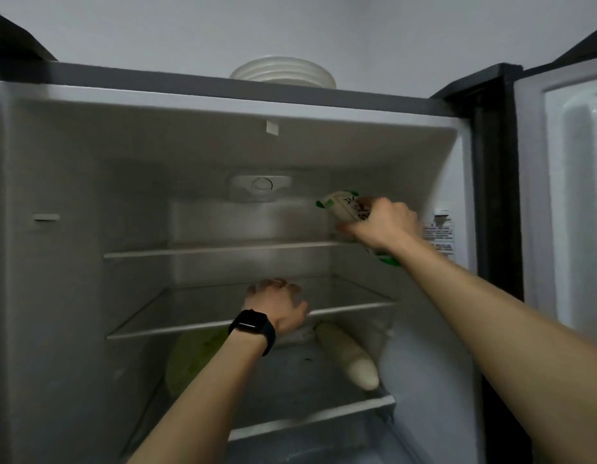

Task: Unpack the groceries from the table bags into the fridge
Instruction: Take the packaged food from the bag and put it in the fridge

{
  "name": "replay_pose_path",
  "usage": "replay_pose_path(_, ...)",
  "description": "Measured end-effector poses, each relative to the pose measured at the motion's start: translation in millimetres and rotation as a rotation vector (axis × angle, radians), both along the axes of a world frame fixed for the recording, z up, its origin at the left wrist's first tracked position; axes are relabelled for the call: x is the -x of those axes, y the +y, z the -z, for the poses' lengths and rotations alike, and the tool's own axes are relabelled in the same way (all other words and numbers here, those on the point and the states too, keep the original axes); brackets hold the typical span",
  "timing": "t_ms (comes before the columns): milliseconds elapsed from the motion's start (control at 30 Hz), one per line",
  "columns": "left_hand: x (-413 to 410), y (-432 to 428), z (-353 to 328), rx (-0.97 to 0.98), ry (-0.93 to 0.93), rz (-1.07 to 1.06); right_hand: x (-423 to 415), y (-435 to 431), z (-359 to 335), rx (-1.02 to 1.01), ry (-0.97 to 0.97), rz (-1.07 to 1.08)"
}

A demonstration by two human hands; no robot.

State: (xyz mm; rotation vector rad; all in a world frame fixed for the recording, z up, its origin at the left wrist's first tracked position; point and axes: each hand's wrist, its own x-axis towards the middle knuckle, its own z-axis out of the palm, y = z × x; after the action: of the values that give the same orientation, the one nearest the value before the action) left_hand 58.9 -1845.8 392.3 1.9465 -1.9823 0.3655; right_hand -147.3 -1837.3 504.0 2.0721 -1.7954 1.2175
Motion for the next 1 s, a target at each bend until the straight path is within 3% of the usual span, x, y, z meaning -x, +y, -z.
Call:
replay_pose_path(133, -6, -22, 3, -0.164, 0.049, 0.041, -28, -49, -27, -0.069, 0.024, 0.010)
replay_pose_path(467, -9, -24, 7, -0.154, 0.042, 0.024, -68, -114, -24, -0.281, 0.151, 0.083)
replay_pose_path(633, -8, -23, 7, -0.160, 0.042, 0.018, -66, -111, -36, -0.304, 0.174, -0.042)
replay_pose_path(767, -6, -16, 6, -0.153, 0.038, 0.024, -64, -86, -38, -0.109, 0.273, 0.052)
replay_pose_path(1000, -2, -10, 3, -0.162, 0.038, -0.006, -58, -93, -9, -0.323, 0.192, -0.063)
